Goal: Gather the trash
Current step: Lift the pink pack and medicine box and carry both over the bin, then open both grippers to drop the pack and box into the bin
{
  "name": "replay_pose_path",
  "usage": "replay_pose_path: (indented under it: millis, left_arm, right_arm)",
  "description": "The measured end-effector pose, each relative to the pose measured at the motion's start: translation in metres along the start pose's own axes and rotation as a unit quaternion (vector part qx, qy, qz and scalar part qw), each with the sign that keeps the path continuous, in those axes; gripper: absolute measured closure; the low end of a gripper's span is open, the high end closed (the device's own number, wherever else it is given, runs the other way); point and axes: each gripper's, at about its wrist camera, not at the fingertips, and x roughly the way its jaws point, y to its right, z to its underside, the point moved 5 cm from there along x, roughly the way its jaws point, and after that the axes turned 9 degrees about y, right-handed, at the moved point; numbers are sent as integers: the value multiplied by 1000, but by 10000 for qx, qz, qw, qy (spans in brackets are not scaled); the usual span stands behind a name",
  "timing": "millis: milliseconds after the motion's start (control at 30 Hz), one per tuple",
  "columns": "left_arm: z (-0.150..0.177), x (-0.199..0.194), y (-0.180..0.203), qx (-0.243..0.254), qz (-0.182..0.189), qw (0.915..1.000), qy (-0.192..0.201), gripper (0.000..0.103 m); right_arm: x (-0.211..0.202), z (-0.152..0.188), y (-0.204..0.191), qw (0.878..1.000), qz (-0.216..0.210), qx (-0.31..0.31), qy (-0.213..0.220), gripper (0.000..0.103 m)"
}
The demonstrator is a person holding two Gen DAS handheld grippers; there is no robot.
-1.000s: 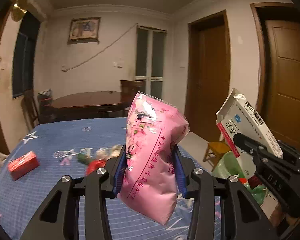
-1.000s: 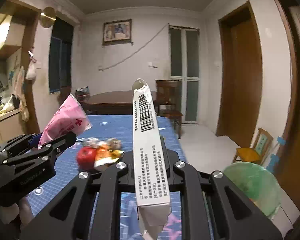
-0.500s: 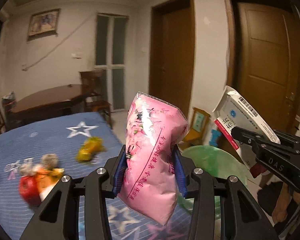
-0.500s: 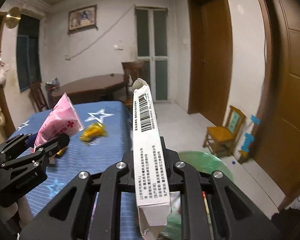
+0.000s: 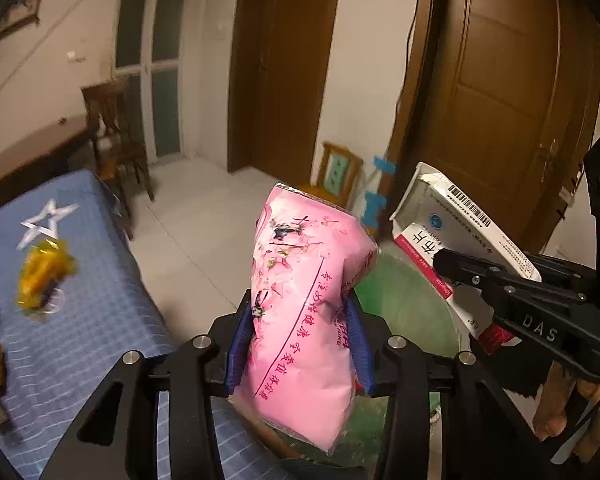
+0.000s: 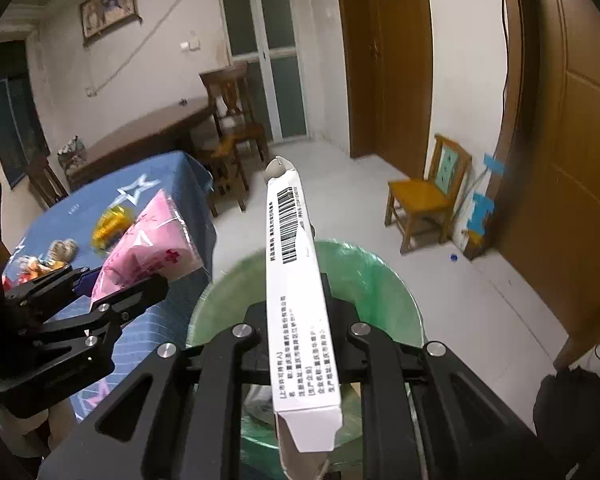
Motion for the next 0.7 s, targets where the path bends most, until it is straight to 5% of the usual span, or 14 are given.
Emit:
replay_pose_path:
  millis: [333, 700]
  left_arm:
    - [24, 72, 0, 41, 26, 9988, -491, 58]
    - [35, 89, -1, 38, 36, 9984, -562, 51]
  right_arm:
    - [36, 22, 22, 9989, -1, 183, -425, 90]
    - [42, 21, 31, 9988, 7, 229, -442, 87]
